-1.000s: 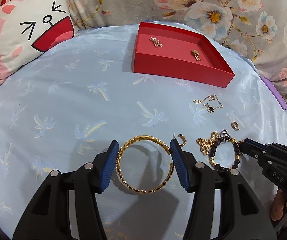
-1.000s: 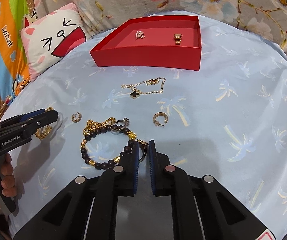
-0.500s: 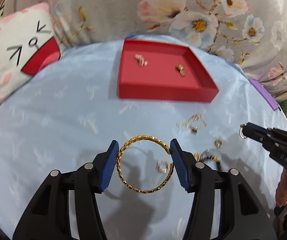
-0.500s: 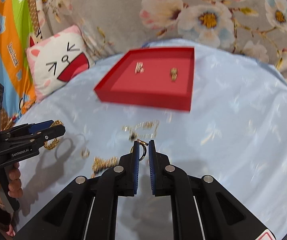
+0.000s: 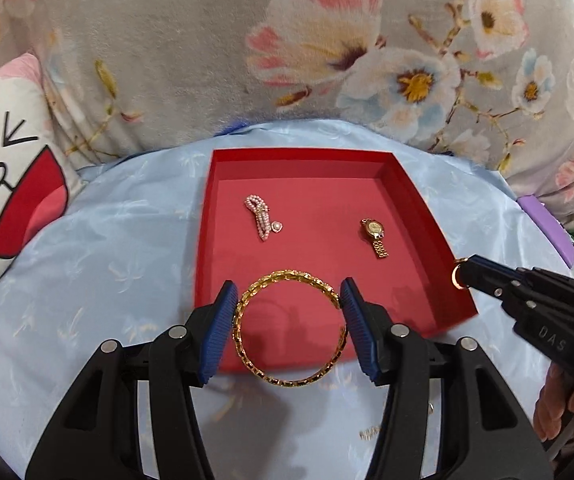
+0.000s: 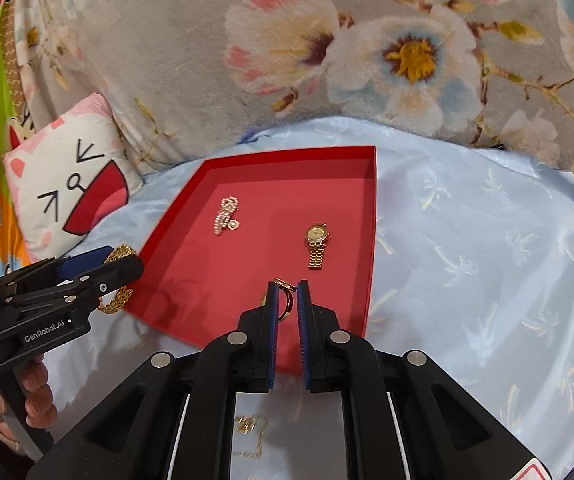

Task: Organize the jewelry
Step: 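Carry the bangle and ring into the red box and open both tools, then withdraw both open tools from the red box toward the remaining jewelry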

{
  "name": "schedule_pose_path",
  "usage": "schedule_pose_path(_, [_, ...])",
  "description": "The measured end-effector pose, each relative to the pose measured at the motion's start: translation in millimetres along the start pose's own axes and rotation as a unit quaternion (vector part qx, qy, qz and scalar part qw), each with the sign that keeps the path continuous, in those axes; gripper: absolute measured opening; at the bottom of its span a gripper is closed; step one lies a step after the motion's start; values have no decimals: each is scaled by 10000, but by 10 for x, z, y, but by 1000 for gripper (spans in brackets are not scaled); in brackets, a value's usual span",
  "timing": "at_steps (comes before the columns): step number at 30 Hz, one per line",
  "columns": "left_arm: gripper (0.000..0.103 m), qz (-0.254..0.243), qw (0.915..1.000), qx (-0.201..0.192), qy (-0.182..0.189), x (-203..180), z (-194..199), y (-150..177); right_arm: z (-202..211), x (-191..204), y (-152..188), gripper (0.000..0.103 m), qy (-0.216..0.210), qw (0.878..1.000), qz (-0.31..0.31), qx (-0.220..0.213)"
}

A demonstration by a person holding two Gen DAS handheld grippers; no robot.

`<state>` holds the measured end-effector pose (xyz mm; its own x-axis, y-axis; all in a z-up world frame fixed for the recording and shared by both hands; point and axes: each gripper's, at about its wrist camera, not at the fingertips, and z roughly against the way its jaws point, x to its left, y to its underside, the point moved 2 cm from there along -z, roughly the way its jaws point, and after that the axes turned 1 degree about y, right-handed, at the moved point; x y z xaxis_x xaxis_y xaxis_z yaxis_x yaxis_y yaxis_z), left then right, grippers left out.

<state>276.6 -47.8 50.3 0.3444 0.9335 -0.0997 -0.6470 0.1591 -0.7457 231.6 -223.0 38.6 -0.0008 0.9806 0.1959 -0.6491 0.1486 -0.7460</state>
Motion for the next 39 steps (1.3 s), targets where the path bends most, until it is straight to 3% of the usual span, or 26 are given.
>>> schedule_pose_path(5, [52,-12,9999,154,-65,33,-316,-32,-348,-12,-15,9,6,9997,-32,242])
schedule_pose_path(12, [52,-56,9995,281,-155,57,-541,7,-531,-18,36,9,71,9993,48,373])
schedule_pose_path(14, [52,-34,9995,255,-156,60,-560,7,-518,-27,37,12,100,9994,62,313])
schedule_pose_path(18, [64,35,9993,121,-338,89,-511,-23,-388,-44,10,12,75,9999,17,131])
schedule_pose_path(24, [70,53,9991,-159,-389,148,-85,-30,90,-22,86,12,-90,9999,47,-78])
schedule_pose_path(25, [75,24,9988,-202,-453,154,30,16,189,-11,135,13,-122,9999,81,-83])
schedule_pose_path(29, [77,-64,9978,-241,-611,161,368,286,518,33,398,18,-204,9997,165,-27])
schedule_pose_path(39, [77,198,9979,391,-476,220,708,1256,830,349,1366,18,-469,9960,370,665])
